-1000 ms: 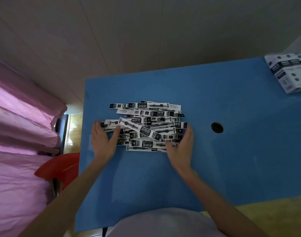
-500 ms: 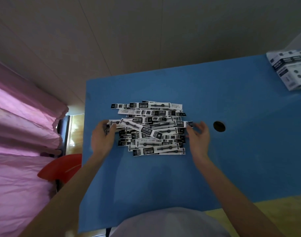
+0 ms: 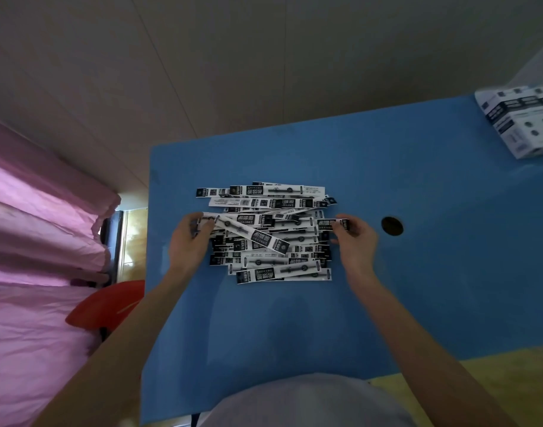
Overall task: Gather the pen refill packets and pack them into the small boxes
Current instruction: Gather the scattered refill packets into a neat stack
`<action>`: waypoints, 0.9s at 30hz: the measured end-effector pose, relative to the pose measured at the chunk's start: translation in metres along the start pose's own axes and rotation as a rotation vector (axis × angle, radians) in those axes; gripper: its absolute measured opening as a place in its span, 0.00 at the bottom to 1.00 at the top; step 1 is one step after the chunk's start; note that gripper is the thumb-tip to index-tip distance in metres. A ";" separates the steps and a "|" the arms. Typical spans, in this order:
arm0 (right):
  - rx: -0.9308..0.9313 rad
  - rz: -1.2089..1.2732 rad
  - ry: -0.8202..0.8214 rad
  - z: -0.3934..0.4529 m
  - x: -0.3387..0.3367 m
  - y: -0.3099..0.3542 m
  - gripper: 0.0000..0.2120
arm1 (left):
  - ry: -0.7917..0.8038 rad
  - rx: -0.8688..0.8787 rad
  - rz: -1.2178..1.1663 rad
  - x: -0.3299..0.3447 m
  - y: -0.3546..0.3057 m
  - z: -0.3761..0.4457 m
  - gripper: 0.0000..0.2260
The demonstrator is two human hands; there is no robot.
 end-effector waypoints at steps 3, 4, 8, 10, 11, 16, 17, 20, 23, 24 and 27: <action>-0.041 -0.077 -0.017 -0.003 0.002 0.000 0.07 | 0.014 0.002 -0.018 0.003 0.001 0.000 0.15; -0.049 -0.094 -0.011 -0.005 0.004 0.000 0.07 | 0.019 0.004 -0.030 0.004 0.000 0.000 0.15; -0.050 -0.083 0.042 -0.010 0.014 0.000 0.09 | 0.033 0.024 -0.045 0.006 -0.001 -0.002 0.15; -0.063 -0.097 0.056 -0.010 0.015 0.002 0.09 | 0.035 0.020 -0.052 0.007 0.000 -0.004 0.16; -0.068 -0.099 0.054 -0.009 0.013 0.003 0.09 | 0.029 0.021 -0.055 0.008 0.002 -0.005 0.16; -0.090 -0.125 0.037 -0.010 0.005 0.009 0.12 | -0.006 0.021 -0.050 0.004 0.006 -0.012 0.13; -0.106 -0.162 0.044 -0.012 0.007 0.011 0.12 | 0.001 0.022 -0.055 0.006 0.007 -0.013 0.14; -0.143 -0.264 0.076 -0.020 0.021 0.012 0.11 | 0.026 0.017 -0.051 0.017 0.001 -0.017 0.17; -0.169 -0.341 0.017 -0.021 0.022 0.017 0.13 | 0.030 0.010 -0.089 0.026 -0.005 -0.020 0.17; -0.176 -0.344 -0.012 -0.018 0.019 0.021 0.15 | 0.023 0.008 -0.090 0.025 -0.005 -0.019 0.16; -0.119 -0.349 -0.018 -0.001 0.013 0.024 0.25 | 0.011 -0.007 -0.103 0.021 -0.002 -0.012 0.14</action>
Point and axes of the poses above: each hand's wrist, its own z-axis towards the middle knuckle, its own x-axis out of the palm, y = z × x, the point moved 7 cm from there along z, towards the middle knuckle, and after that the axes turned 10 degrees about y, right-handed, at the moved point
